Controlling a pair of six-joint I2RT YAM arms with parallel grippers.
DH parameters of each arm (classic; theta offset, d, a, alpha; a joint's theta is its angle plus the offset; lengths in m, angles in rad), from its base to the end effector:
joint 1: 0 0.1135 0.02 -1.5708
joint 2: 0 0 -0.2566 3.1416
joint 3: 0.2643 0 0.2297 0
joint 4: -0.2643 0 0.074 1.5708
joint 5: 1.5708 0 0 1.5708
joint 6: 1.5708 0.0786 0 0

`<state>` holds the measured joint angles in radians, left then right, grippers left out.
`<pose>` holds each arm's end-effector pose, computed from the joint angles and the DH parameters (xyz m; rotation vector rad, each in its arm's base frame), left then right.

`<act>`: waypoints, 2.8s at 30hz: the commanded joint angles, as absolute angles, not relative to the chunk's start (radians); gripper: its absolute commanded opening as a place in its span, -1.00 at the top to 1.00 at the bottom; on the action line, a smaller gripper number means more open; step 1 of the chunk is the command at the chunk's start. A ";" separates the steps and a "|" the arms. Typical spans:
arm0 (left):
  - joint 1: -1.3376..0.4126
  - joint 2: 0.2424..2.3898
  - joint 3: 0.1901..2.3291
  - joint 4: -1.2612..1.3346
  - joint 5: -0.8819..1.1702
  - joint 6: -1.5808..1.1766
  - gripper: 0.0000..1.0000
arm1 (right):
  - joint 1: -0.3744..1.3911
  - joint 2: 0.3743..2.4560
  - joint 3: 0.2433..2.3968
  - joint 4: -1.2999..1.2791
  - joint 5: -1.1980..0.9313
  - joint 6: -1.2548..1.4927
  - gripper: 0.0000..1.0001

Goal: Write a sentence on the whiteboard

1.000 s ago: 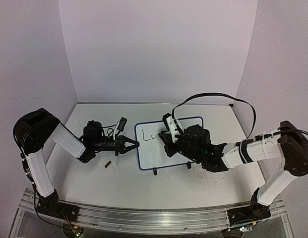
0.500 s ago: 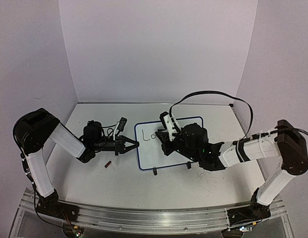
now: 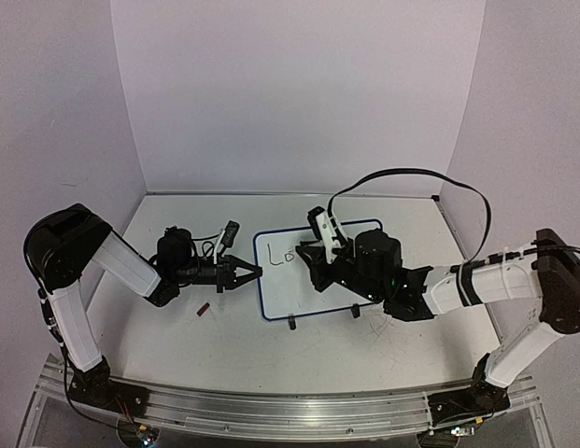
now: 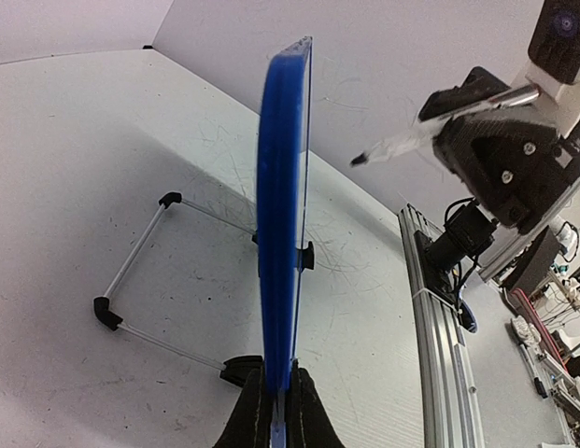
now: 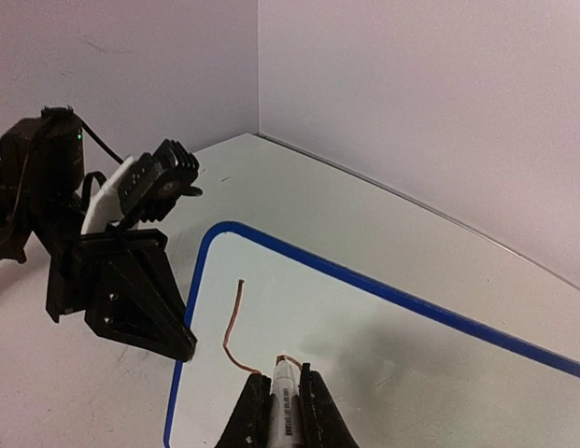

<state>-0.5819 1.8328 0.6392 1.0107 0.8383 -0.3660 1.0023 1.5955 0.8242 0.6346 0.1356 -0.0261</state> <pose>0.2589 -0.2403 0.1543 0.8552 1.7134 -1.3937 0.2122 0.3125 0.2378 -0.7666 1.5667 0.6075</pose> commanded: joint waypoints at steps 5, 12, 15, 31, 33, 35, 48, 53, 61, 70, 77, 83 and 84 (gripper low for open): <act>-0.581 1.797 0.623 1.012 0.844 -0.336 1.00 | 0.970 1.516 0.798 0.661 0.135 -0.047 1.00; -0.581 1.791 0.620 1.007 0.838 -0.339 1.00 | 0.971 1.550 0.814 0.663 0.157 -0.085 1.00; -0.581 1.789 0.620 1.005 0.838 -0.337 1.00 | 0.971 1.560 0.818 0.666 0.164 -0.085 1.00; -0.582 1.790 0.627 0.999 0.844 -0.334 1.00 | 0.971 1.581 0.822 0.667 0.157 -0.077 1.00; -0.581 1.791 0.627 1.000 0.844 -0.333 1.00 | 0.972 1.585 0.824 0.667 0.163 -0.077 1.00; -0.581 1.792 0.627 0.997 0.842 -0.333 1.00 | 0.971 1.592 0.828 0.667 0.167 -0.077 1.00; -0.582 1.792 0.635 0.994 0.847 -0.331 1.00 | 0.971 1.591 0.812 0.659 0.204 -0.060 1.00; -0.582 1.791 0.635 0.993 0.847 -0.330 1.00 | 0.971 1.583 0.796 0.651 0.206 -0.048 1.00; -0.582 1.787 0.635 0.989 0.845 -0.329 1.00 | 0.973 1.570 0.763 0.644 0.206 -0.025 1.00; -0.582 1.784 0.634 0.985 0.847 -0.327 1.00 | 0.974 1.563 0.748 0.644 0.214 -0.015 1.00; -0.582 1.784 0.634 0.983 0.846 -0.325 1.00 | 0.974 1.557 0.773 0.660 0.226 -0.028 1.00; -0.582 1.784 0.636 0.983 0.846 -0.325 1.00 | 0.974 1.565 0.786 0.678 0.261 -0.031 1.00; -0.582 1.784 0.636 0.982 0.846 -0.324 1.00 | 0.974 1.563 0.787 0.680 0.267 -0.031 1.00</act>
<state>-0.5827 1.8168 0.6327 0.9855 0.8330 -0.3588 0.9791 1.5818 0.7570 0.6441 0.1799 -0.0257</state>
